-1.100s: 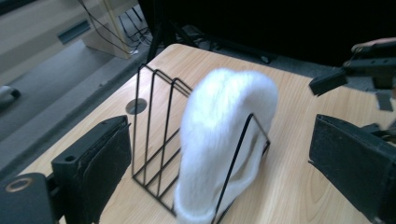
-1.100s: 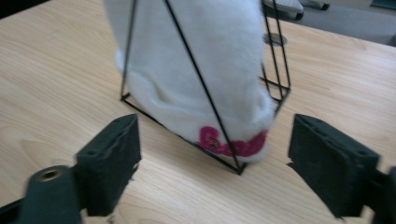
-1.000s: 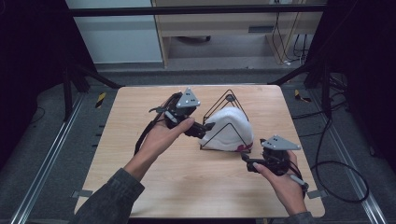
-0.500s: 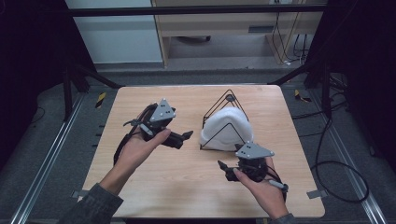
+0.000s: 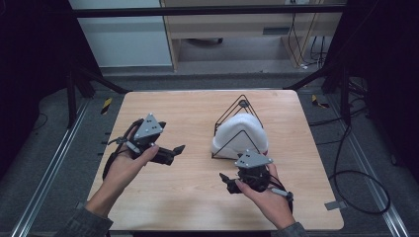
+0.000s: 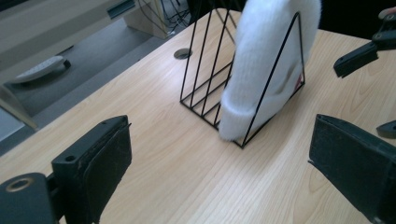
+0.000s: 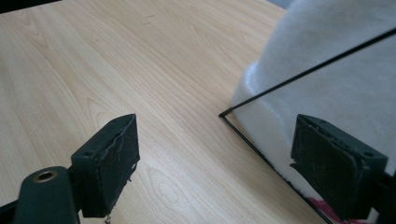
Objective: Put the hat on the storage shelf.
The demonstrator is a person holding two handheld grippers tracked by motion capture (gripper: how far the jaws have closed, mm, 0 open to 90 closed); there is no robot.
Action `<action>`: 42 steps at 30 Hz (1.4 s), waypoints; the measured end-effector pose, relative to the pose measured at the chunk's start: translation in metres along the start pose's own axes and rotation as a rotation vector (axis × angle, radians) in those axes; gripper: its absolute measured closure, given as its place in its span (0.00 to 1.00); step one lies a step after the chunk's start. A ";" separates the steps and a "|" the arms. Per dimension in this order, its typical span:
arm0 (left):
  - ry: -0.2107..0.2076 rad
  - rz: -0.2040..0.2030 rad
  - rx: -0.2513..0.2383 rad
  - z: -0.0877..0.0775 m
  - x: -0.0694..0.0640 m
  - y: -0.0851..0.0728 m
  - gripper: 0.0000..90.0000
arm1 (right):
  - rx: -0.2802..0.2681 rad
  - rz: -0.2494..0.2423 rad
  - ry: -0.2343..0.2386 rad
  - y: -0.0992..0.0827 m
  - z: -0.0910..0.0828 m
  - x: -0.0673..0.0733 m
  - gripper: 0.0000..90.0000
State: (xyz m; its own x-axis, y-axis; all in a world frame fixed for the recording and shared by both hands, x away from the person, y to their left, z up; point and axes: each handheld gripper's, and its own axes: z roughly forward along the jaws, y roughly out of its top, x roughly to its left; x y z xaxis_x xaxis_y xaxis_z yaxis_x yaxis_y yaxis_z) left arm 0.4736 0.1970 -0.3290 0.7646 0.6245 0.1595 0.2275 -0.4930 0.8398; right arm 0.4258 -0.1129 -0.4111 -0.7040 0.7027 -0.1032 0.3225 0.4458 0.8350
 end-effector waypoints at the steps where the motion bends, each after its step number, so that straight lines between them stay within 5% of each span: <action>1: 0.006 -0.002 0.019 -0.003 0.004 -0.008 0.06 | 0.008 -0.008 0.010 0.001 0.004 0.002 0.17; 10: 0.028 -0.044 0.053 -0.009 0.016 -0.042 0.06 | 0.045 -0.033 0.033 0.005 0.026 0.011 0.18; 16: 0.035 -0.026 0.070 -0.011 0.016 -0.059 0.06 | 0.072 -0.045 0.047 0.004 0.036 0.016 0.18; 21: 0.022 -0.071 0.059 -0.005 0.020 -0.083 0.06 | 0.089 -0.045 0.063 -0.001 0.048 0.019 0.18; 24: 0.038 -0.051 0.060 -0.006 0.018 -0.088 0.06 | 0.089 -0.043 0.062 -0.004 0.051 0.020 0.19; 25: 0.020 -0.082 0.060 -0.006 0.017 -0.094 0.06 | 0.093 -0.038 0.059 -0.007 0.054 0.020 0.19; 28: 0.021 -0.077 0.084 -0.003 0.016 -0.100 0.06 | 0.102 -0.017 0.064 -0.013 0.059 0.021 0.19; 35: 0.012 -0.130 0.043 0.001 0.023 -0.127 0.06 | 0.118 -0.007 0.090 -0.017 0.074 0.027 0.19; 42: 0.084 -0.207 0.108 0.005 0.044 -0.162 0.06 | 0.134 -0.001 0.092 -0.015 0.098 0.028 0.20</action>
State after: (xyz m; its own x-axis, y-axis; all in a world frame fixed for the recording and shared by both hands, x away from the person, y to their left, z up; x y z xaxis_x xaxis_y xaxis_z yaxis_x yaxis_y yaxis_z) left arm 0.4730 0.3011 -0.4604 0.6433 0.7647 0.0363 0.4404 -0.4084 0.7996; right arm 0.4633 -0.0460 -0.4792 -0.7574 0.6512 -0.0486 0.3993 0.5207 0.7546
